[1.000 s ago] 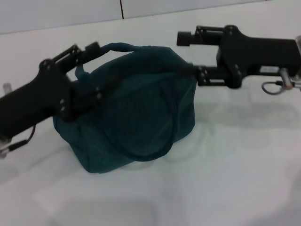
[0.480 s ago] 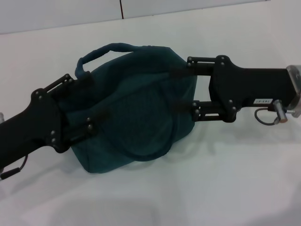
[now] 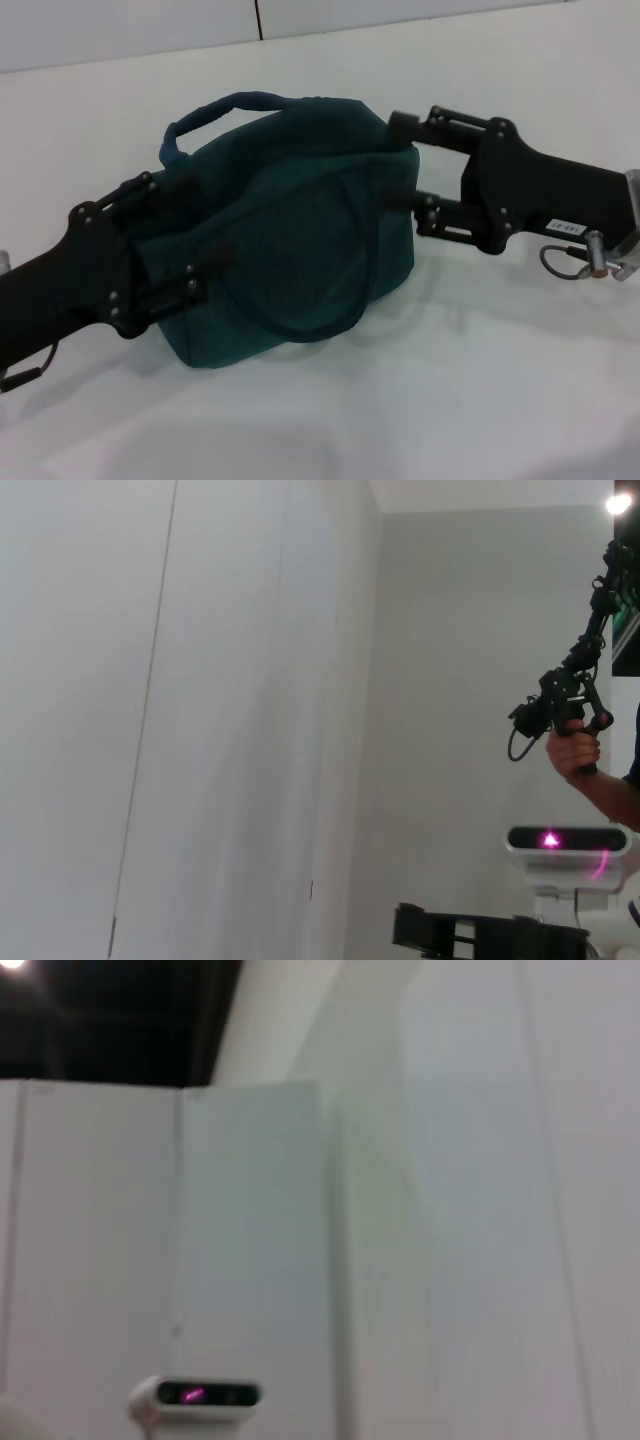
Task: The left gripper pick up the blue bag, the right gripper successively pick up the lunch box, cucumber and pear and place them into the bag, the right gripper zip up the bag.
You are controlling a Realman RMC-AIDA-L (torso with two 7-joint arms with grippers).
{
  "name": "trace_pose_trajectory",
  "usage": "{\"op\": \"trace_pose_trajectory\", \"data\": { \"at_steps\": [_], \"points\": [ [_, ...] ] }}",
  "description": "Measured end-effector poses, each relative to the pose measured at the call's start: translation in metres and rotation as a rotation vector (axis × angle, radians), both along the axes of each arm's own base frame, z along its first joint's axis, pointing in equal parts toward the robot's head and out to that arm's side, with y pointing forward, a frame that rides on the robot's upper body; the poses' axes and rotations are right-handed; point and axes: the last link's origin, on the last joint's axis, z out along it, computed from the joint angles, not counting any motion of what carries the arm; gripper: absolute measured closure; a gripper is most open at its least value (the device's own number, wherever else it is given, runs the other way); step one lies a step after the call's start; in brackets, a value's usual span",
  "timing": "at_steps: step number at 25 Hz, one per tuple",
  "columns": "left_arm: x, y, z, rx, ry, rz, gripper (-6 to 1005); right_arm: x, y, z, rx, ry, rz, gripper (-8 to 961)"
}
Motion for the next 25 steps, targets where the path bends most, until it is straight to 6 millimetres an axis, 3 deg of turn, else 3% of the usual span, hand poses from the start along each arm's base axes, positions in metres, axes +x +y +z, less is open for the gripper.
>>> {"op": "trace_pose_trajectory", "data": {
  "at_steps": [25],
  "points": [
    [-0.001,-0.0031,-0.0042,0.02,-0.001,0.004,234,0.0078,0.0005,-0.0035,0.069,0.036,-0.062,291]
  ]
}}
